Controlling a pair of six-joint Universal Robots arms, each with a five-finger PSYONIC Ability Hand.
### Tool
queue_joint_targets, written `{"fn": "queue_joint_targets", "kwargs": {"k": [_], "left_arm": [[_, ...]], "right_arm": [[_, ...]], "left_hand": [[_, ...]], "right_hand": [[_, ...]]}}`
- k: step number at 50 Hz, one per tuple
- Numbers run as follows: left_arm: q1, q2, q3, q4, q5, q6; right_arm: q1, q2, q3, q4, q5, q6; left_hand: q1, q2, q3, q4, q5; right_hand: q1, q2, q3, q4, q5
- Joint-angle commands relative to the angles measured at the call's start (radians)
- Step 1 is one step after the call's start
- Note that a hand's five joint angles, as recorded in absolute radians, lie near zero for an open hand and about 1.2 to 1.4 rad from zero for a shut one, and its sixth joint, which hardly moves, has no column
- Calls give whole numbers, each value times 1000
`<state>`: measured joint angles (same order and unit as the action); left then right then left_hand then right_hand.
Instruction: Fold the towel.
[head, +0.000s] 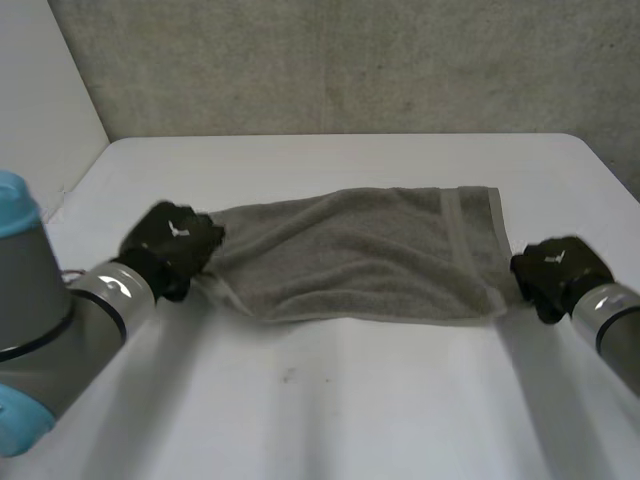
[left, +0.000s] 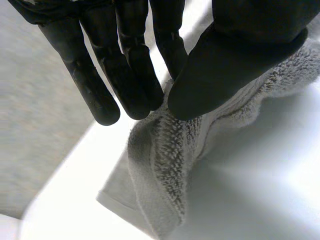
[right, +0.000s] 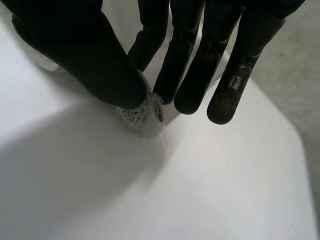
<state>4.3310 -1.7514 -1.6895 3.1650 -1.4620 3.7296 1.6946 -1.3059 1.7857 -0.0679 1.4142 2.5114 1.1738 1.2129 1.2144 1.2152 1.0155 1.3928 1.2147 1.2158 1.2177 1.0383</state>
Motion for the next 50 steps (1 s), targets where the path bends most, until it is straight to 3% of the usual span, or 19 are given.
{"fn": "queue_joint_targets", "kwargs": {"k": [1, 6, 12, 18, 29, 30, 31, 32, 33, 50], "left_arm": [[19, 167, 5, 0, -43, -54], [79, 285, -35, -2, -41, -115], [122, 286, -136, 6, -18, -142], [130, 210, -271, 58, 34, -146], [137, 104, -377, 168, 38, -142], [140, 102, -386, 168, 38, -139], [141, 102, -386, 168, 38, -139], [144, 101, -397, 170, 38, -136], [145, 102, -407, 168, 38, -134], [124, 150, -423, 168, 38, -129]], "right_arm": [[-3, -136, -130, 169, -4, 21], [-3, -214, -224, 249, -9, 60], [-3, -228, -213, 269, -29, 63], [-4, -210, -125, 254, -81, 66], [-10, -105, -17, 178, -90, 55], [-10, -105, -17, 178, -90, 55], [-13, -95, -5, 168, -92, 53], [-13, -90, 4, 160, -92, 53], [-13, -90, 4, 160, -92, 53], [-12, -79, 41, 125, -92, 52]], "left_hand": [[222, 183, 182, 181, 206], [222, 183, 182, 181, 206], [222, 183, 182, 181, 206], [222, 183, 182, 181, 206], [222, 183, 182, 181, 206], [-76, -116, -117, -118, -93], [-79, -119, -120, -121, -96], [-457, -497, -498, -499, -474], [-673, -712, -714, -715, -690], [-720, -759, -760, -761, -736]], "right_hand": [[3, 182, 180, 179, 183], [3, 182, 180, 179, 183], [3, 182, 180, 179, 183], [3, 182, 180, 179, 183], [3, 182, 180, 179, 183], [3, 182, 180, 179, 183], [3, 182, 180, 179, 183], [3, 182, 180, 179, 183], [3, 182, 180, 179, 183], [3, 182, 180, 179, 183]]}}
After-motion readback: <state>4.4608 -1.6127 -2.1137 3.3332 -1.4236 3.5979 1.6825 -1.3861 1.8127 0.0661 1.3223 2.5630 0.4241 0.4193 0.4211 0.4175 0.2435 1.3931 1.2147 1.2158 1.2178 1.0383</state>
